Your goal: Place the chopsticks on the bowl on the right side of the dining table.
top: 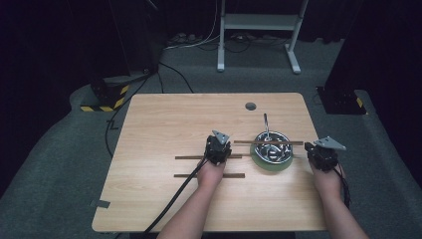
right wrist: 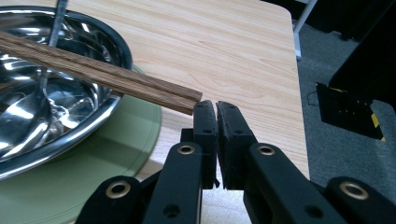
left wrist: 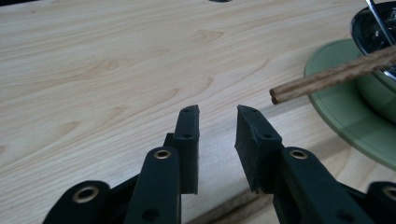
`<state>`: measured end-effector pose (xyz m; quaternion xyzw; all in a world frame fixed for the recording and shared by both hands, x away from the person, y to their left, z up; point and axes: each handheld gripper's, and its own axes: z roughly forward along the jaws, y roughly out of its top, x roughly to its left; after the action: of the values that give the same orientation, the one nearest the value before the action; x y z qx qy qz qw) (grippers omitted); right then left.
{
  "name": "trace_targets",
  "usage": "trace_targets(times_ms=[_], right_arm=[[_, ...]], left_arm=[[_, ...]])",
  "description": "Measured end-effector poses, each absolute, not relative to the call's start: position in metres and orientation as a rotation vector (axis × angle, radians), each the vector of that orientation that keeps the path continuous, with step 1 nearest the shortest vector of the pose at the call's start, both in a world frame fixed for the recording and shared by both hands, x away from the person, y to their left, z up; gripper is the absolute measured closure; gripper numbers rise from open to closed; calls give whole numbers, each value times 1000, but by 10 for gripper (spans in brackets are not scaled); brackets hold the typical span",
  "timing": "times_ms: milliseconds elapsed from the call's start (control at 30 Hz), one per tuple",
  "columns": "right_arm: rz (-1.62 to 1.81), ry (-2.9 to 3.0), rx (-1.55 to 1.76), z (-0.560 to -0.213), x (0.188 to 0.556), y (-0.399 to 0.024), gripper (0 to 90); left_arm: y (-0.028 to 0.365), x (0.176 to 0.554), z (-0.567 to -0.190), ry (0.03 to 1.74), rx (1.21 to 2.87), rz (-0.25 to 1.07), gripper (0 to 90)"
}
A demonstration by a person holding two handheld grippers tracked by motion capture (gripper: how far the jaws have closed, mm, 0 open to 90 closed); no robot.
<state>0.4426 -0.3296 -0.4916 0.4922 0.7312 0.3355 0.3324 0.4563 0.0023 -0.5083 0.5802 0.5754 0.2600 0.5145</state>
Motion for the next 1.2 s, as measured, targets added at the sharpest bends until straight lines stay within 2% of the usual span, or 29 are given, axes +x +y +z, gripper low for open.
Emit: trace_targets(times_ms=[300,800,833,933,1200], right_arm=[[866,1909,1289,-491,440,-327,856],[864,1915,1283,-492,440,-324,856],[866,1915,1285,-493,441,-325,856],[864,1918,1282,-493,441,-325,856],[865,1911,1287,-493,441,-326,856]], left_arm=[[-2,446,-506,1346,1400,613,747],[-8,452,-506,1350,1395,612,755],[-11,453,-505,1369,1353,605,754],[-9,453,-504,1349,1412,613,754],[-12,455,-505,1353,1400,612,755]])
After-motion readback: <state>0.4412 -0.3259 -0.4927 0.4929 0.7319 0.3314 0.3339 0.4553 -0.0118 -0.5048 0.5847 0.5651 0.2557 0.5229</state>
